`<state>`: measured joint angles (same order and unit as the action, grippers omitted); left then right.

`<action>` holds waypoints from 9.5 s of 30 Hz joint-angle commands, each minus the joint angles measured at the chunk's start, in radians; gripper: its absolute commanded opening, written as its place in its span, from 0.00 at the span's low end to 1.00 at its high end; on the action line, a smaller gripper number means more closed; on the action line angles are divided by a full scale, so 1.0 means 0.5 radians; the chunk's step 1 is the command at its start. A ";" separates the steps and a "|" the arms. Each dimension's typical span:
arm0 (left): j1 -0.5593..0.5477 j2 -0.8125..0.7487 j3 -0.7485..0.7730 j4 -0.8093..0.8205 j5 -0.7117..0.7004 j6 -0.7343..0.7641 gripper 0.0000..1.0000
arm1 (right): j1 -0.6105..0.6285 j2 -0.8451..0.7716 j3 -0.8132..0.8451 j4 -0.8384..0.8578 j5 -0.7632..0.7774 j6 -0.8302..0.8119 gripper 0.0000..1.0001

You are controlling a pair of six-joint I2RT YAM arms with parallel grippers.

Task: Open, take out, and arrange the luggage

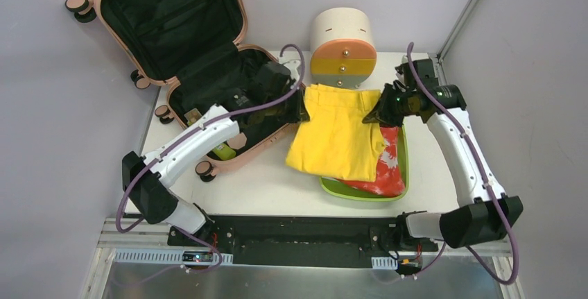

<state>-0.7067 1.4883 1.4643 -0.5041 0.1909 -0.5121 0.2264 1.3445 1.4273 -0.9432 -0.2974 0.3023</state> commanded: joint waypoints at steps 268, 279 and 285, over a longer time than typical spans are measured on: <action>0.129 -1.679 -1.219 -0.240 -0.717 0.417 0.66 | 0.079 0.910 0.656 1.260 0.515 0.120 0.50; 0.129 -1.612 -1.296 -0.234 -0.549 0.257 0.65 | 0.085 1.198 0.932 1.218 0.675 0.047 0.47; 0.130 -1.611 -1.316 -0.234 -0.552 0.257 0.65 | 0.112 1.285 0.996 1.254 0.694 0.080 0.44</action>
<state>-0.6525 0.6907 0.8165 -0.6292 -0.1055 -0.3607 0.2710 1.9701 1.8526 -0.3485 0.0208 0.3466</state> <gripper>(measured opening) 0.648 0.448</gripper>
